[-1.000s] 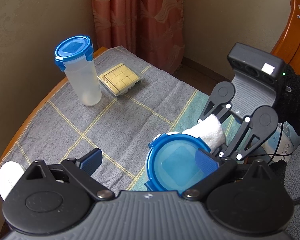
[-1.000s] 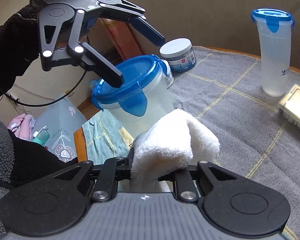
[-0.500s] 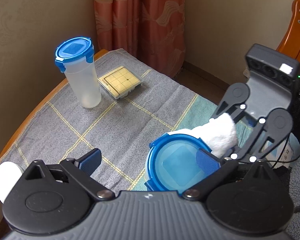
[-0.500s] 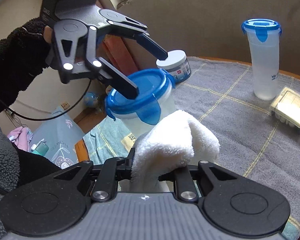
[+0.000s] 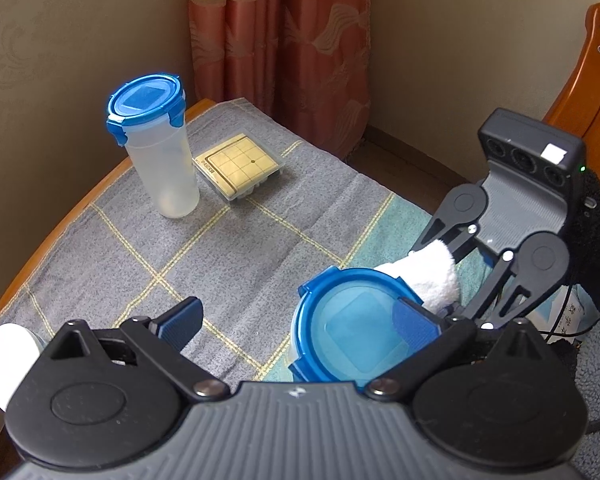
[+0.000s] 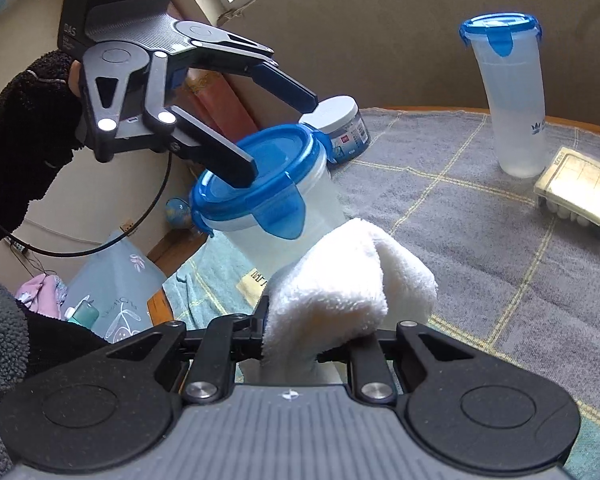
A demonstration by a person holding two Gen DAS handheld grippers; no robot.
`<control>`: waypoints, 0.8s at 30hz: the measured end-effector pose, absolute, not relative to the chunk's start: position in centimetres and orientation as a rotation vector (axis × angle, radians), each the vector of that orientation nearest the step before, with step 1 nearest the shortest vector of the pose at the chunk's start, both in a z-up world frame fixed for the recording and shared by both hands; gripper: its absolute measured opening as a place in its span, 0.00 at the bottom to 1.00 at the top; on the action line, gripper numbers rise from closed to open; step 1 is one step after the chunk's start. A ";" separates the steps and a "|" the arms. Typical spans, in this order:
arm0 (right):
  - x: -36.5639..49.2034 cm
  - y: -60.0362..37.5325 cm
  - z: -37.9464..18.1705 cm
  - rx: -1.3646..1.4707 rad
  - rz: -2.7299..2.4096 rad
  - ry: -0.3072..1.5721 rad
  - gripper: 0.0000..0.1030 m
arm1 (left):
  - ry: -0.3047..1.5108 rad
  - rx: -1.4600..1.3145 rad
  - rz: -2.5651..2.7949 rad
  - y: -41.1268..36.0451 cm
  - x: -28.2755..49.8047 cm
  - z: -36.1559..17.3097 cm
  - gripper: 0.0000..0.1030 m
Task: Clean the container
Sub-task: 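Rub the white cloth along the cup side with the right tool while the left tool holds it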
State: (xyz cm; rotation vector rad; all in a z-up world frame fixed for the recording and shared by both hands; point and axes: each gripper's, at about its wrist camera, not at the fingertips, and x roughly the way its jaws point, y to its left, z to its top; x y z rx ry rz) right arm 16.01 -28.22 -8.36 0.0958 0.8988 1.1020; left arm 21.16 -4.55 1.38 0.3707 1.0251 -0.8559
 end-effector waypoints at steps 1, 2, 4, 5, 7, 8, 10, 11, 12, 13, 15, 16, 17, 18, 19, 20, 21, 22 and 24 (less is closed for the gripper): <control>16.1 -28.1 -8.7 0.096 1.099 0.912 0.22 | 1.025 0.369 -0.857 -4.5 21.2 1.4 0.99; 16.3 -28.0 -9.1 0.096 1.095 0.925 0.22 | 1.025 0.366 -0.858 -4.5 21.2 1.3 0.99; 16.5 -27.8 -9.7 0.099 1.088 0.946 0.22 | 1.028 0.362 -0.861 -4.3 21.2 1.4 0.99; 16.6 -27.8 -9.9 0.101 1.085 0.955 0.22 | 1.025 0.362 -0.860 -4.2 21.1 1.4 0.99; 16.7 -27.7 -10.3 0.106 1.078 0.971 0.22 | 1.022 0.361 -0.858 -4.1 21.1 1.4 0.99; 16.7 -27.7 -10.3 0.111 1.075 0.975 0.22 | 1.021 0.361 -0.857 -4.0 21.0 1.4 0.99; 16.5 -27.7 -9.8 0.108 1.069 0.967 0.22 | 1.021 0.357 -0.859 -3.9 21.1 1.4 0.99; 16.3 -27.7 -9.5 0.107 1.067 0.961 0.22 | 1.021 0.356 -0.860 -3.9 21.1 1.4 0.99; 16.1 -27.8 -9.0 0.112 1.067 0.947 0.22 | 1.018 0.357 -0.859 -3.9 21.0 1.4 0.99; 15.9 -28.0 -8.5 0.117 1.068 0.933 0.22 | 1.016 0.359 -0.859 -3.8 21.0 1.4 0.99; 15.5 -28.5 -7.3 0.137 1.077 0.897 0.22 | 1.008 0.362 -0.861 -3.8 20.9 1.4 0.99; 15.3 -28.8 -6.6 0.148 1.081 0.879 0.22 | 1.005 0.362 -0.861 -3.8 20.9 1.4 0.99; 15.1 -29.0 -6.2 0.154 1.083 0.867 0.22 | 1.004 0.360 -0.865 -3.7 20.8 1.4 0.99; 14.9 -29.3 -5.8 0.161 1.085 0.854 0.22 | 1.003 0.357 -0.866 -3.6 20.8 1.4 0.99; 14.8 -29.3 -5.6 0.156 1.080 0.851 0.22 | 1.003 0.353 -0.867 -3.6 20.8 1.3 0.99; 14.8 -29.3 -5.5 0.152 1.076 0.849 0.22 | 1.002 0.352 -0.868 -3.6 20.8 1.3 0.99; 14.8 -29.2 -5.6 0.152 1.074 0.852 0.22 | 1.001 0.350 -0.868 -3.5 20.9 1.3 0.99; 14.9 -29.1 -5.8 0.158 1.076 0.859 0.22 | 1.001 0.349 -0.869 -3.5 20.9 1.3 0.99; 15.3 -28.8 -6.3 0.169 1.078 0.874 0.22 | 1.002 0.350 -0.867 -3.4 20.9 1.3 0.99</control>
